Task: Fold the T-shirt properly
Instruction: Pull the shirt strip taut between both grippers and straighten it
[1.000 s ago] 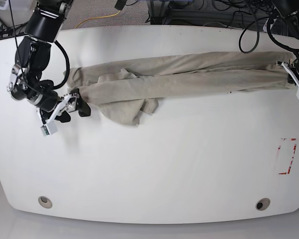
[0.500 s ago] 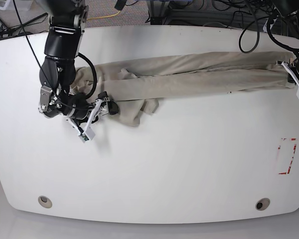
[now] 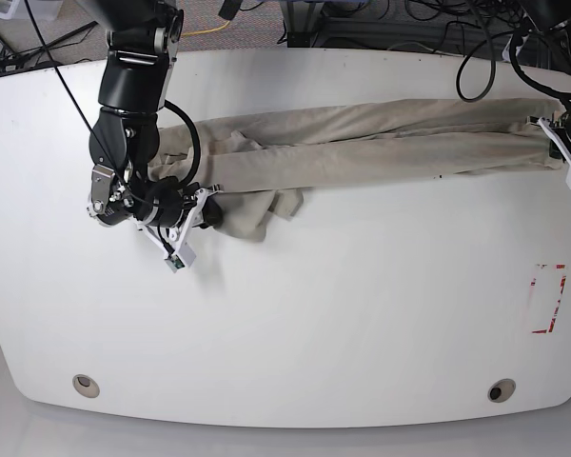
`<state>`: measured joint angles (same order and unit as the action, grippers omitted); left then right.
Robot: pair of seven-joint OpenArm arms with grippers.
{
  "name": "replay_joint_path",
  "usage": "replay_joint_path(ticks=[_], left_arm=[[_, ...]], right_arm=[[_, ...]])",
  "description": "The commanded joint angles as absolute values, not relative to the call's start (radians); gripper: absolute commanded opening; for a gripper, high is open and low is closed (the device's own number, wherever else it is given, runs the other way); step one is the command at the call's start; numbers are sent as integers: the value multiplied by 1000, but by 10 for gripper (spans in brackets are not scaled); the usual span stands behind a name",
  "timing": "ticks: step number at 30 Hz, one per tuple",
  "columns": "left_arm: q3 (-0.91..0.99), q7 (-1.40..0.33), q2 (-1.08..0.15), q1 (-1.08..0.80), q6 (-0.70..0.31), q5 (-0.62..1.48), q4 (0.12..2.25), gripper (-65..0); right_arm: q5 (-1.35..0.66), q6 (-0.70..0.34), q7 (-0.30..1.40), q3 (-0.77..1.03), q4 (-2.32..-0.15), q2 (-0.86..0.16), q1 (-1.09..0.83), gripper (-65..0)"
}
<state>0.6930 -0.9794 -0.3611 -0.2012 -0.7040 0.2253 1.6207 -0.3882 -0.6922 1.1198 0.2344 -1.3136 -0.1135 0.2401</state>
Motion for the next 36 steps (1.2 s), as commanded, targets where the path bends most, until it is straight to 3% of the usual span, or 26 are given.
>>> replay_joint_path(ticks=[1,17,22,36], left_arm=[[699,-966,-384,-191,-698,229,1639,-615],[696,-966,-384,-189,-698,229,1635,-615],[670,-966,-384,-189,-698,229,1635,-615],[670,-966,-386,-196,-698,229,1636,-615]], right_arm=[[-403,-698,1086,242,-1336,-122,266,-650],[-455,-698,1150,340,-1756,-147,148,-650],[-573,-698,1188,407,-1814,-151,71,-650],[-581,-698,1194,438,-1956,-166,-163,-650]])
